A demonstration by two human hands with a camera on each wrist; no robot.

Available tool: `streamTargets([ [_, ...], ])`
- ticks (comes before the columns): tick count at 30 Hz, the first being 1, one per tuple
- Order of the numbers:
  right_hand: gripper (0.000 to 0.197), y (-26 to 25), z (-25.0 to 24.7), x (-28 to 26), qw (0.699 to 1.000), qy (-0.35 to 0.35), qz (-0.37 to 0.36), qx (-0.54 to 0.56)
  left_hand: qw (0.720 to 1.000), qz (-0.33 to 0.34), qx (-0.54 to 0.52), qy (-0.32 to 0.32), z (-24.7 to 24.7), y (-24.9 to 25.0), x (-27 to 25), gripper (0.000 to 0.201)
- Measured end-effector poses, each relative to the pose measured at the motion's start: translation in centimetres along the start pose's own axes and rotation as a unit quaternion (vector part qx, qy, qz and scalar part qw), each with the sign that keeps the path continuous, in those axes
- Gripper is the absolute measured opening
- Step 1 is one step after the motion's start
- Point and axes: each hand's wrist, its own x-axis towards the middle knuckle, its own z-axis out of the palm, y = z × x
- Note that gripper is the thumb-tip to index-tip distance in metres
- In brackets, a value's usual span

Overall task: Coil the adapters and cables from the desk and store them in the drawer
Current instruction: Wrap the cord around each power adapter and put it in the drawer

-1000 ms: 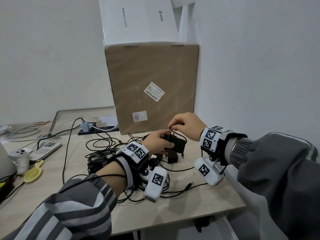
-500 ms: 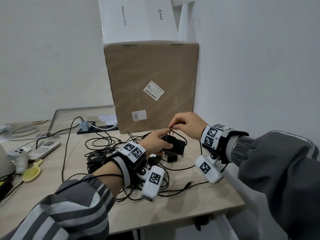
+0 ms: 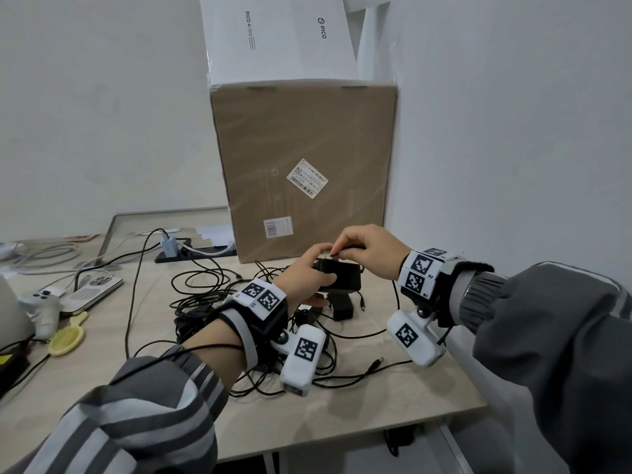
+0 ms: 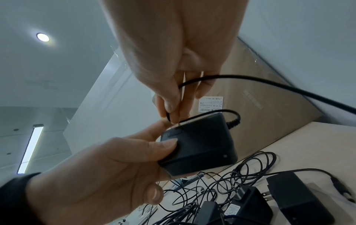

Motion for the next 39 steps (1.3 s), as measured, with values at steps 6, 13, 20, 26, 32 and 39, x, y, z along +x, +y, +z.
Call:
streamTargets([
  [6,0.014,-0.1,0.7,-0.6,1.0,-0.01,0.002,0.016,0.997,0.034,-0.02,0.069,0.2,-0.1,0.0,0.036],
  [13,0.015,-1.1,1.5,-0.6,0.991,0.064,0.11,0.044,0.995,0.048,-0.005,0.09,0.2,-0.4,0.2,0.078],
  [20,0.035,-1.0,0.8,0.8,0.981,0.051,0.162,-0.091,0.982,0.082,0.142,0.09,-0.2,-0.9,0.3,0.052],
  [26,0.039,-1.1,0.6,0.2,0.975,0.018,0.119,-0.187,0.977,0.078,0.197,0.037,-0.6,-1.0,0.4,0.057],
  [32,0.043,-1.7,0.9,0.0,0.966,-0.04,0.067,-0.245,0.975,0.068,0.213,0.019,-0.8,-0.8,0.5,0.059],
  [39,0.015,-1.9,0.3,-0.5,0.979,0.002,0.106,-0.172,0.976,0.089,0.199,0.019,-0.1,-1.0,0.0,0.072],
])
